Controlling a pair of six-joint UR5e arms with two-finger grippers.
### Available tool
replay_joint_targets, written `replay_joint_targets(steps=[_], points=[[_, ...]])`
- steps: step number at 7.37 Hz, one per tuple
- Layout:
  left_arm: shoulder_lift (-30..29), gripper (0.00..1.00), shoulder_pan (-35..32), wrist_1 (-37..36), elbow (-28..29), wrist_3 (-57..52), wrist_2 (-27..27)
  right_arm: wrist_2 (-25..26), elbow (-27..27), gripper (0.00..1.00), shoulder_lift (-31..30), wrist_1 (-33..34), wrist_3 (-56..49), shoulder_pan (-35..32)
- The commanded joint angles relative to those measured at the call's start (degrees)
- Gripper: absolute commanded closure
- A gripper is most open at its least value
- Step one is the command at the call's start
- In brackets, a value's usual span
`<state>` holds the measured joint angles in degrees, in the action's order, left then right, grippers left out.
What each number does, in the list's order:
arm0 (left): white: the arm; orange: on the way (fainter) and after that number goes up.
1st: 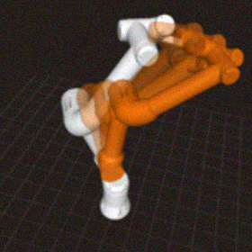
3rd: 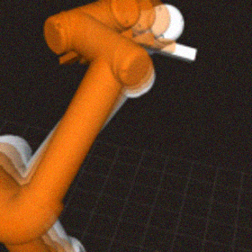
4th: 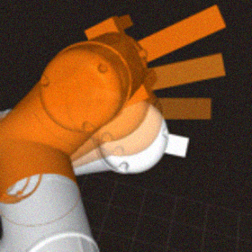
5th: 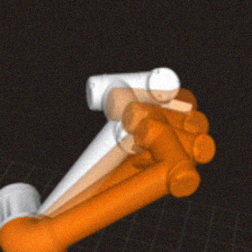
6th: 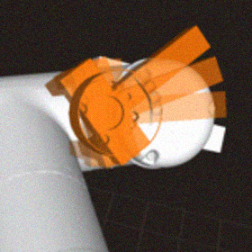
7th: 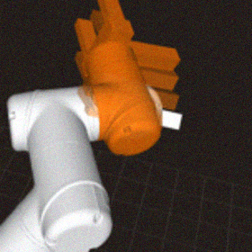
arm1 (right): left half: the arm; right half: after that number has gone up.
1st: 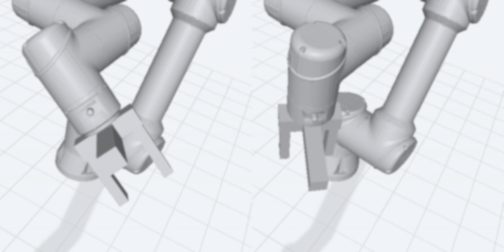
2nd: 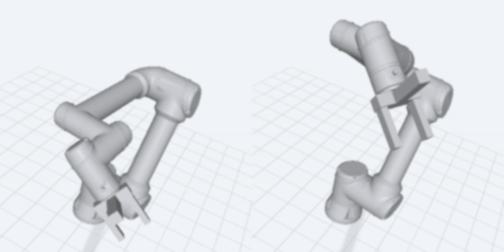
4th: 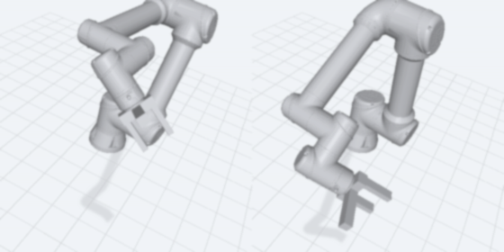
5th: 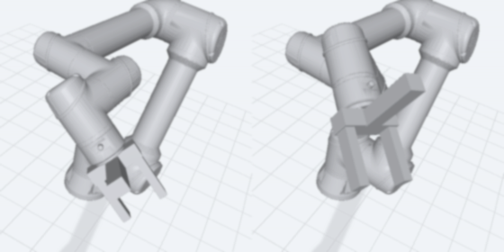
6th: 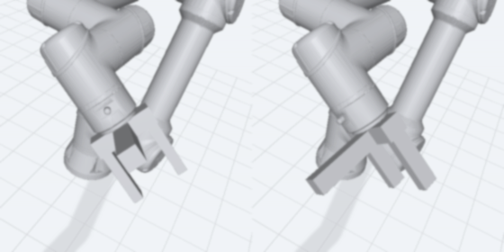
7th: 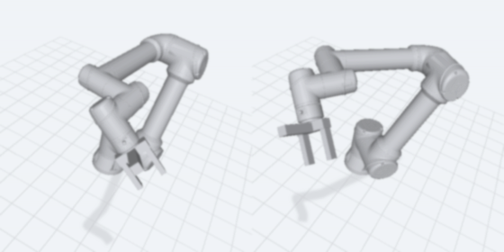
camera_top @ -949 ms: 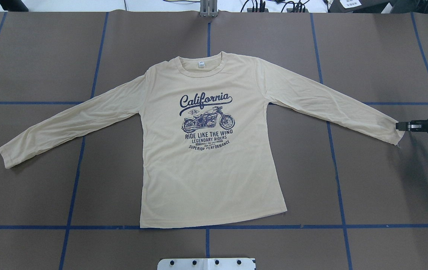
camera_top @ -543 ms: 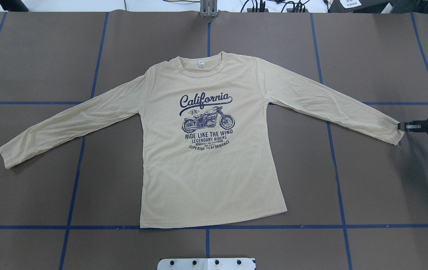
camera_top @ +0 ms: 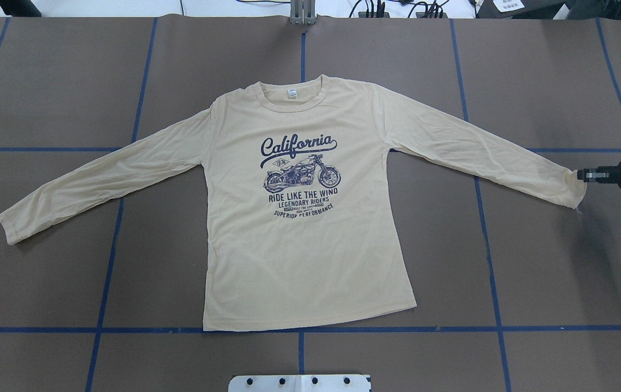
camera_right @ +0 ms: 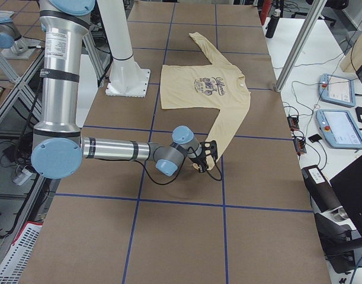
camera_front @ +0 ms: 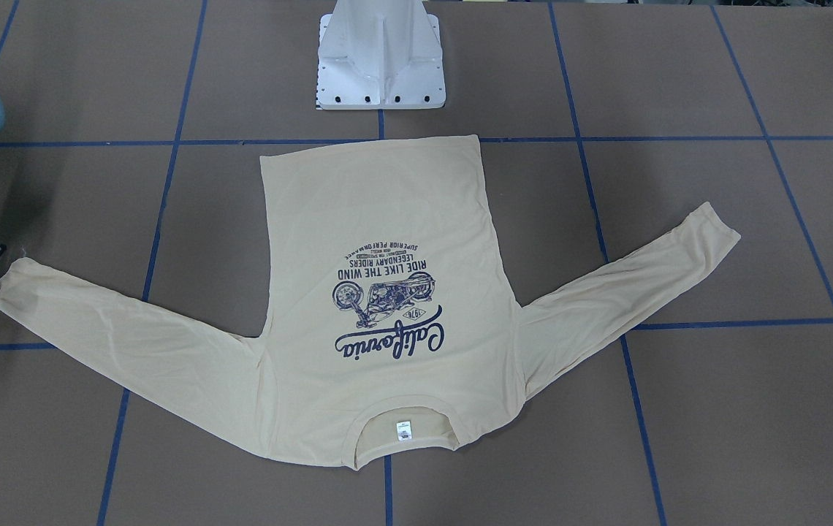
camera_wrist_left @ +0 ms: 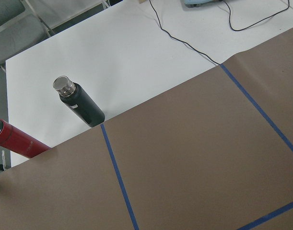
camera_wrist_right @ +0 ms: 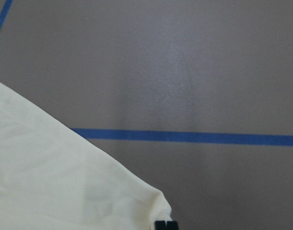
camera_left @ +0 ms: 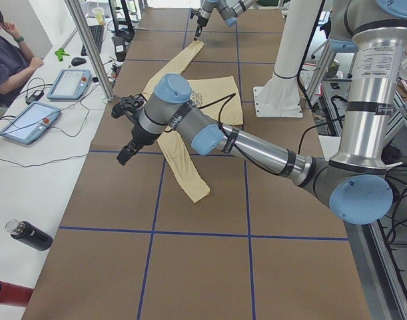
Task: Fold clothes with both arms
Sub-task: 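Grasp the sleeve cuff nearest the right gripper, then lift the sleeve and fold it across the shirt body with the right gripper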
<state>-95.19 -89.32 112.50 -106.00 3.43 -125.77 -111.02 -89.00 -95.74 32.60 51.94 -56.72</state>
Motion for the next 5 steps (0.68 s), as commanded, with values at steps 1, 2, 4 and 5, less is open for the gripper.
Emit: replay_joint_targets(steps=[1,2,4,5], points=[[0.0,0.0,0.0,0.0,0.0,0.0,-0.1,-6.5,-12.2,1.0,5.1,14.9,0.6,-5.6],[0.0,0.0,0.0,0.0,0.1,0.0,0.0,-6.0,-16.8,1.0,10.0,22.7,1.0,-5.6],[0.0,0.0,0.0,0.0,0.1,0.1,0.0,-0.6,-17.9,1.0,24.3,32.0,6.5,-1.1],[0.0,0.0,0.0,0.0,0.3,0.0,0.0,7.7,-17.6,1.0,32.1,40.9,9.9,4.7]])
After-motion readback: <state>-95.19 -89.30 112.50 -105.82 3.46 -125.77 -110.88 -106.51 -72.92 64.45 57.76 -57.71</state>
